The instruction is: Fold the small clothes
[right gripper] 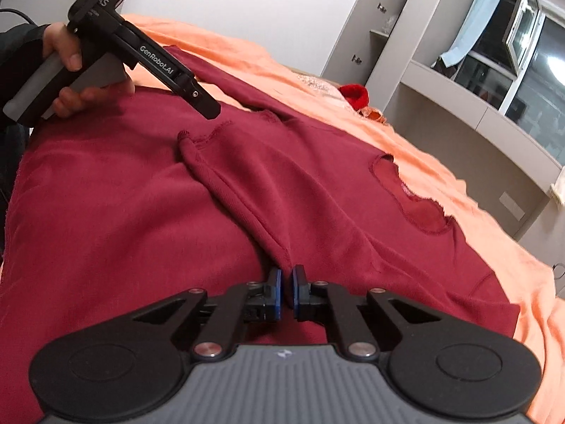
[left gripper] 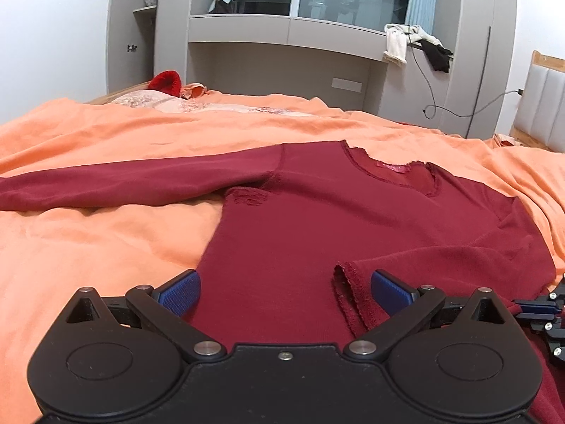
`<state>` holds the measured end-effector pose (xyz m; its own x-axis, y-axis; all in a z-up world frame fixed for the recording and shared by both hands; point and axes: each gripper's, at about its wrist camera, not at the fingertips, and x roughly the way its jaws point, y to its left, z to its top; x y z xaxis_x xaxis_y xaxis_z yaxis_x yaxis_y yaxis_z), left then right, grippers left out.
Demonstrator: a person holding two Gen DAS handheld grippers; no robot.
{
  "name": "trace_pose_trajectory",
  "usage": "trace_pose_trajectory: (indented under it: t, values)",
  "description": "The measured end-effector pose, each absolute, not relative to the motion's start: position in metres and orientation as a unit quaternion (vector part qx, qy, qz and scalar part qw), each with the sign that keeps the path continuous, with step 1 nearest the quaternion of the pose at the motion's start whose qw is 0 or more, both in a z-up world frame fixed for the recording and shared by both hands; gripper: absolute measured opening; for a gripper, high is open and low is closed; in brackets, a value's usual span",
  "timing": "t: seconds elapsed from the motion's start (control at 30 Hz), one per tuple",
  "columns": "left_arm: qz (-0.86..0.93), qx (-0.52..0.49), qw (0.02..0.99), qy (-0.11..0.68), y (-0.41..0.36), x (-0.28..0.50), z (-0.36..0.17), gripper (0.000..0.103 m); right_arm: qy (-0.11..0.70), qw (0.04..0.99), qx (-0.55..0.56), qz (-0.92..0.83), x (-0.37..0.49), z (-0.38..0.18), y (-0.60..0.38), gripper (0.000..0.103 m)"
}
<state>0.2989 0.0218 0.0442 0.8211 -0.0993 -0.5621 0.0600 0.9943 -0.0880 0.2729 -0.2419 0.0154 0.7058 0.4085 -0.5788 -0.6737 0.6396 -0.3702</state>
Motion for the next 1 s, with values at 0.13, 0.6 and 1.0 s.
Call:
trace_pose_trajectory:
  t: [0.13,0.6,1.0]
  values:
    - [-0.054,-0.002,0.948,0.314,0.010,0.300,0.038,0.103,0.227,0.880,-0.264,0.324,0.273,0.030,-0.252,0.020]
    - [-0.068,0.086,0.935,0.336,-0.010,0.295,0.024,0.103,0.212,0.952,-0.109,0.192,0.320,0.041,-0.259,0.081]
    - [-0.085,-0.005,0.958,0.275,0.013,0.287,0.048,0.102,0.262,0.904,-0.219,0.256,0.304,0.023,-0.235,0.073]
